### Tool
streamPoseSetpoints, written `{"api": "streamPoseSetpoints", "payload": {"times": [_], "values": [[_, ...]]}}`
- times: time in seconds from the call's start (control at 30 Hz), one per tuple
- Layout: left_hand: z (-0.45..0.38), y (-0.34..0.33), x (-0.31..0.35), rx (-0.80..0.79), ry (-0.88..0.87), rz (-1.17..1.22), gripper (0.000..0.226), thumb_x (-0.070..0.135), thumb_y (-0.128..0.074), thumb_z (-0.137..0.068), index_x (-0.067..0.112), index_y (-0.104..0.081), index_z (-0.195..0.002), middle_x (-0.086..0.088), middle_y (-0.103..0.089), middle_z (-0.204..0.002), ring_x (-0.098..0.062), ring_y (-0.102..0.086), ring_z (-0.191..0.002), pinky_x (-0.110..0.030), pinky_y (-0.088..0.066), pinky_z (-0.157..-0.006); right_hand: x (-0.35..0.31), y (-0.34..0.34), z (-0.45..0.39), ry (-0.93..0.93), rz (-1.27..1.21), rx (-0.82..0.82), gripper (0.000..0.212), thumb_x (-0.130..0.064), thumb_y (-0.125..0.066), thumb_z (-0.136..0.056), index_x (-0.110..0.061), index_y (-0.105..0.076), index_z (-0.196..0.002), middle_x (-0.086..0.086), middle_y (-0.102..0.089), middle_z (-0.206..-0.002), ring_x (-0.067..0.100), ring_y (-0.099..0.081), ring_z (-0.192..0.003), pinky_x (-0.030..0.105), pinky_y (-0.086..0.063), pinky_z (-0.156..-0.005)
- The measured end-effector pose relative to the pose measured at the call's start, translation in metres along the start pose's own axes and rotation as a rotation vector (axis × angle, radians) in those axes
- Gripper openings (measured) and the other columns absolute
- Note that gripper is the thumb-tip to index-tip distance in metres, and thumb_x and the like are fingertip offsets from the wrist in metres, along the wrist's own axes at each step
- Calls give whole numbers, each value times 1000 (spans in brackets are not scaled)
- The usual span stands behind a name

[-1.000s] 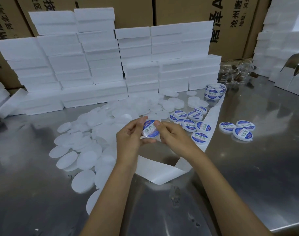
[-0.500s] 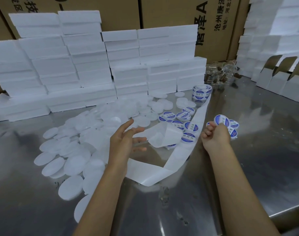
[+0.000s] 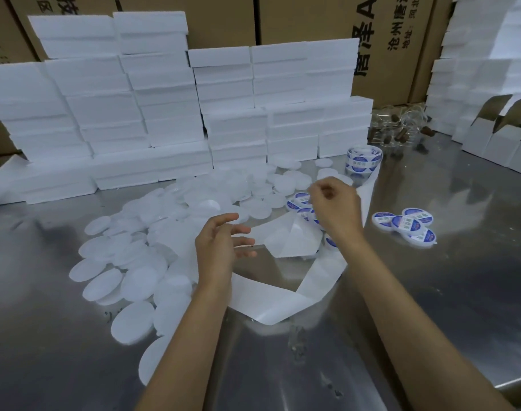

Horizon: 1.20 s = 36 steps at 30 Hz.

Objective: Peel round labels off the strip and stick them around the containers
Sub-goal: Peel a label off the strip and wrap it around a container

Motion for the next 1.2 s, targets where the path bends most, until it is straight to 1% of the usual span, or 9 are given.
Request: {"api": "streamPoseSetpoints", "payload": {"times": [0.17,0.3,0.57,0.63,0.77,0.9,1.03,1.1,1.2], "values": [[-2,-4,-8,-72,142,313,20,8,-48,-98,2,-67,-103,-22,-74,-89,-35,-74,-76,-34,-61,-61,-27,-86,-23,154,429,-466,17,-21,-62,-89,-13,-73,-100,0,-71,-106,18,-64,-100,29,-50,-85],[-4,-2,-11,-74,163,301,18,9,-51,-96,1,-67,-100,-17,-75,-82,-29,-73,-71,-31,-60,-60,-7,-135,-20,138,729,-730,47,-29,-69,-85,-24,-56,-130,-1,-54,-136,20,-53,-122,33,-44,-100],[-6,2,-9,-30,112,93,29,0,-42,-97,3,-70,-97,-9,-74,-74,-23,-72,-67,-26,-58,-59,4,-116,-23,194,559,-383,20,-16,-54,-89,-24,-68,-99,-2,-66,-114,21,-60,-102,30,-42,-72],[-6,1,-7,-22,82,34,33,-2,-39,-97,5,-71,-95,-8,-74,-74,-22,-72,-66,-26,-58,-59,7,-113,-26,178,536,-390,14,-27,-58,-90,-26,-65,-102,-6,-66,-110,19,-60,-102,30,-41,-73],[-5,3,-4,-11,64,-11,32,-1,-41,-96,8,-71,-94,-7,-74,-76,-22,-71,-67,-27,-61,-62,11,-133,-16,206,717,-529,38,-49,-66,-83,-24,-57,-110,-3,-62,-107,19,-55,-101,35,-48,-82],[-5,6,-2,8,39,-49,32,-2,-41,-97,9,-70,-92,-8,-74,-77,-22,-70,-66,-29,-61,-64,2,-139,-14,287,810,-425,22,-39,-63,-88,-18,-60,-92,5,-65,-100,20,-50,-85,31,-40,-69],[-6,5,-1,2,36,-41,31,-2,-42,-96,10,-70,-92,-8,-74,-78,-20,-70,-64,-29,-60,-65,-14,-128,-11,369,894,-360,20,-27,-48,-97,-12,-61,-102,12,-65,-103,28,-54,-82,31,-34,-68],[-6,4,1,-4,20,-48,27,1,-45,-97,14,-69,-94,-7,-73,-85,-16,-71,-66,-27,-60,-63,-26,-105,-16,306,748,-280,20,-24,-47,-98,-12,-62,-103,12,-66,-103,33,-60,-92,32,-37,-69],[-4,-3,3,-57,1,-48,19,14,-55,-99,28,-63,-108,-1,-70,-102,-7,-72,-76,-28,-61,-73,-33,-78,-16,63,204,-363,17,-22,-54,-97,-15,-69,-93,6,-72,-99,26,-65,-96,36,-53,-78]]}}
Point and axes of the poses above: each hand's wrist, its own z-axis away from the middle knuckle, its own y-axis out of the back of the hand, x = y × z, the point moved 9 cm from there along -z, towards the middle knuckle
